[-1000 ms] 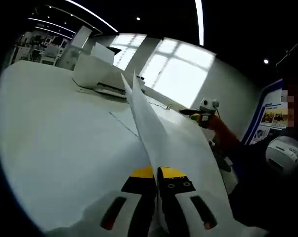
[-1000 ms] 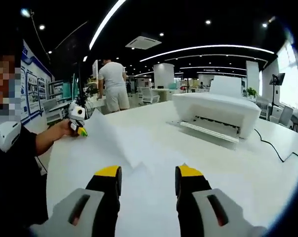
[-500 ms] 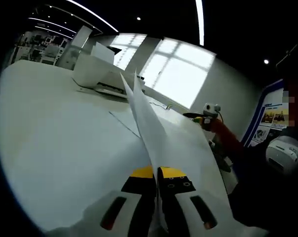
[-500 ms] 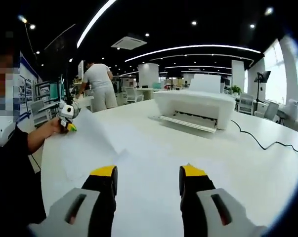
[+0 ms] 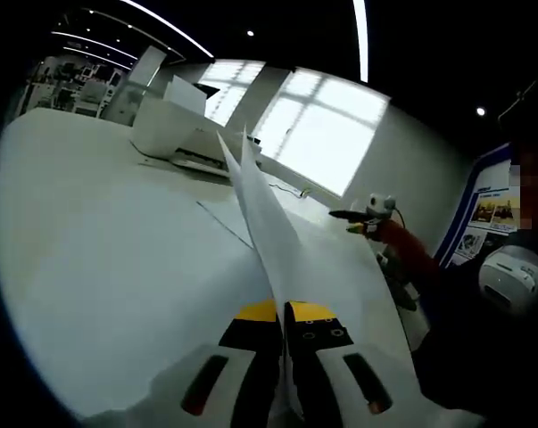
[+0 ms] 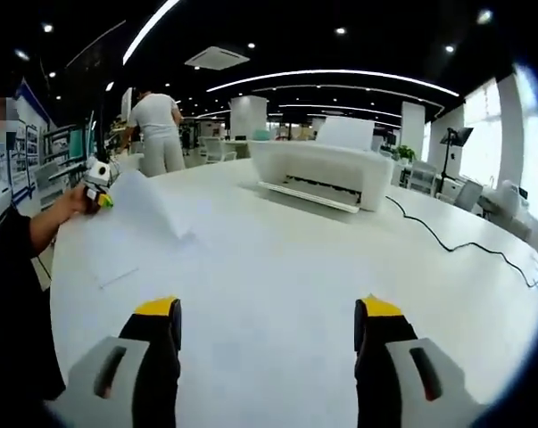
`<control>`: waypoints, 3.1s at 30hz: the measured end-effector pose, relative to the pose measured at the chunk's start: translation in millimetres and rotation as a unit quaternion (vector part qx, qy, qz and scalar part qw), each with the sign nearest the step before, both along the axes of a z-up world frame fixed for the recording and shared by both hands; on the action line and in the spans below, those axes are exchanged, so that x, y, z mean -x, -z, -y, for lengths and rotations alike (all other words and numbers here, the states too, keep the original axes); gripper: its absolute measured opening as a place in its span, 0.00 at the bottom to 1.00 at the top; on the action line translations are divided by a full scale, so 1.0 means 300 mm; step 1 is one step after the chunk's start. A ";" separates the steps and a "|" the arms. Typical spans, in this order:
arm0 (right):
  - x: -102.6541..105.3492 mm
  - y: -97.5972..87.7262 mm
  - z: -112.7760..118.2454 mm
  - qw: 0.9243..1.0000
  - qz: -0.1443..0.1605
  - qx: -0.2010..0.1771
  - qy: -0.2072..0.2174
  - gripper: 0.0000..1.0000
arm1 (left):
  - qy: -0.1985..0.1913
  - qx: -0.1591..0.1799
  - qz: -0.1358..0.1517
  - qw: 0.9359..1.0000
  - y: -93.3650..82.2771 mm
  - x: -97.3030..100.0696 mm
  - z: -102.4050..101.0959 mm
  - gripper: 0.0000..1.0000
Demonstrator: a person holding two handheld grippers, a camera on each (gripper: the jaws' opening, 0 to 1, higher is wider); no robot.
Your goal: Organize the stack of printing papers by aligning and flattening the scattered papers on the table
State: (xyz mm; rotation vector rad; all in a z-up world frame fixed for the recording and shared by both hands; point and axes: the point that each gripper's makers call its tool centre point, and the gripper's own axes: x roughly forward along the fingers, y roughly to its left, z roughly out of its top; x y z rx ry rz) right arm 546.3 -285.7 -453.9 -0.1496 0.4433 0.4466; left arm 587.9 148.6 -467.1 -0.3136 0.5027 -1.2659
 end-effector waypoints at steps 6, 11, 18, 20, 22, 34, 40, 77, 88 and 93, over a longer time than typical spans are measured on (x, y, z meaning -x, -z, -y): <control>0.009 0.064 0.084 0.999 -0.023 0.012 0.026 0.88 | 0.001 0.000 0.000 1.000 0.000 0.001 0.000 0.07; 0.022 0.100 0.103 0.999 -0.038 0.012 0.031 0.90 | 0.001 0.000 -0.001 1.000 -0.001 -0.005 -0.004 0.07; 0.028 0.153 0.146 0.997 -0.057 0.016 0.041 0.90 | 0.001 0.000 -0.001 1.000 0.000 -0.003 -0.003 0.07; 0.027 0.159 0.154 0.997 -0.057 0.013 0.045 0.90 | 0.001 0.000 -0.001 1.000 0.000 -0.002 -0.003 0.07; 0.026 0.166 0.157 0.997 -0.059 0.008 0.045 0.90 | 0.001 0.000 -0.001 1.000 0.000 -0.003 -0.003 0.07; 0.034 0.193 0.173 0.997 -0.041 -0.011 0.056 0.90 | 0.000 0.000 -0.001 1.000 0.000 0.001 0.000 0.07; 0.034 0.193 0.174 0.997 -0.045 -0.009 0.056 0.88 | 0.001 0.000 -0.001 1.000 0.000 0.004 0.001 0.07; 0.070 0.172 0.083 0.998 -0.053 -0.017 0.017 0.01 | 0.002 0.000 0.000 1.000 0.000 0.003 0.001 0.07; 0.066 0.165 0.097 0.998 -0.058 -0.014 0.037 0.39 | 0.002 0.000 0.000 1.000 0.001 0.005 0.002 0.07; 0.069 0.143 0.124 0.997 -0.061 0.004 0.049 0.65 | 0.003 0.000 0.000 1.000 0.001 0.003 0.000 0.07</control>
